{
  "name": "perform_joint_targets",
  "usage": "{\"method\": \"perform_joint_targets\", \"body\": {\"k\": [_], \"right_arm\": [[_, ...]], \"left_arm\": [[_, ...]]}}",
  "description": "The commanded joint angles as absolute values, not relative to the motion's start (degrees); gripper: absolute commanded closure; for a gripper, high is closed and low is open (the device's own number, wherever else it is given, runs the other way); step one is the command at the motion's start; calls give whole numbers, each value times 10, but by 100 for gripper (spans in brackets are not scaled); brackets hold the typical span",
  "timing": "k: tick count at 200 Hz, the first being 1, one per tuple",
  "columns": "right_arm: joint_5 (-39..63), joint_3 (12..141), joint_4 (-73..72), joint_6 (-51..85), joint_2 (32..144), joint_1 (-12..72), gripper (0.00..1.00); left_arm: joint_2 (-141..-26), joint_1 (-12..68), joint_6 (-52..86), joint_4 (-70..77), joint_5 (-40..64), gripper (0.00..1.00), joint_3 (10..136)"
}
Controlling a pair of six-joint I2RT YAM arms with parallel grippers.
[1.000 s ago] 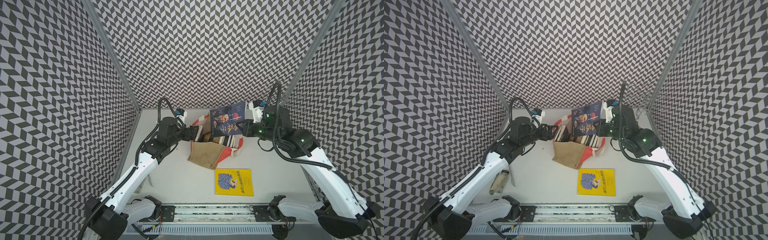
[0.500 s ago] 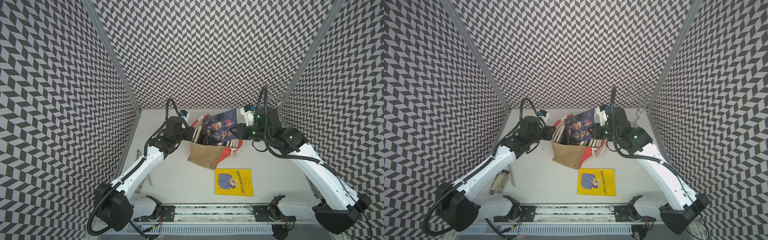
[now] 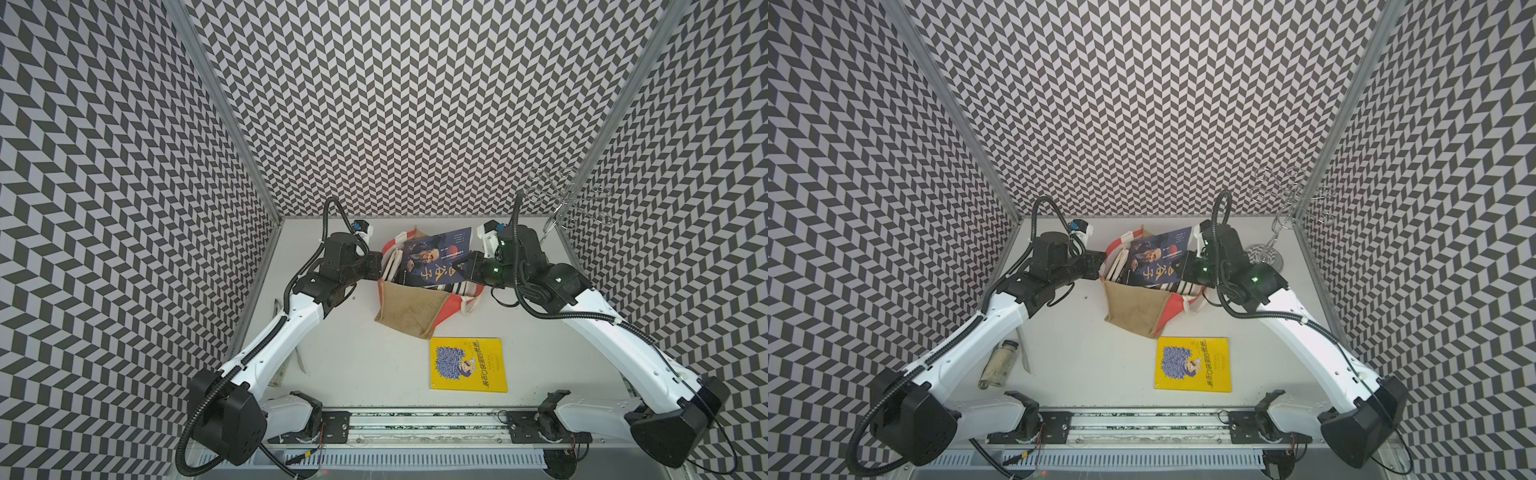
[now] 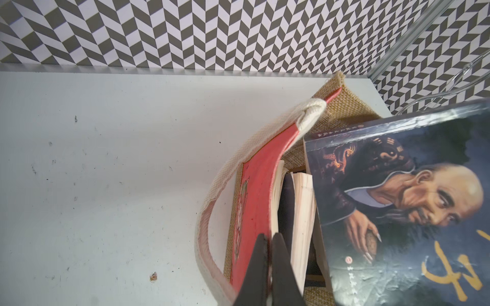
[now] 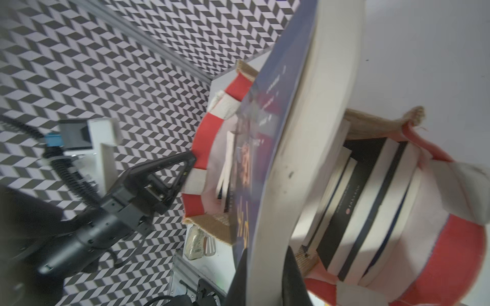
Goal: Put the books into the canvas bag
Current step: Place the book in the canvas bag.
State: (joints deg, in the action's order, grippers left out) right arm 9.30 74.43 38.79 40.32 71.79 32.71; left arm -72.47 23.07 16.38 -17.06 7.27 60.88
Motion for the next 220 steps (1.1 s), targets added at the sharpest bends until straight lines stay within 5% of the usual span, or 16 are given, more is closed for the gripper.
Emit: {"method": "perform_joint_targets", "body": {"k": [1,78,132,220], "right_arm": [[10,741,399,426,693,330,100],[-26,789,482,404,731,331,100],[-106,722,457,405,637,331,98],[-31,781,456,364,716,342,98]], "left_arm": [[-713,223,163,-159,77,100,600],[-719,217,170,-154,89,100,600],[-721,214,170,-155,93,100,601],[-726,212,170,-152,101,100,604]]}}
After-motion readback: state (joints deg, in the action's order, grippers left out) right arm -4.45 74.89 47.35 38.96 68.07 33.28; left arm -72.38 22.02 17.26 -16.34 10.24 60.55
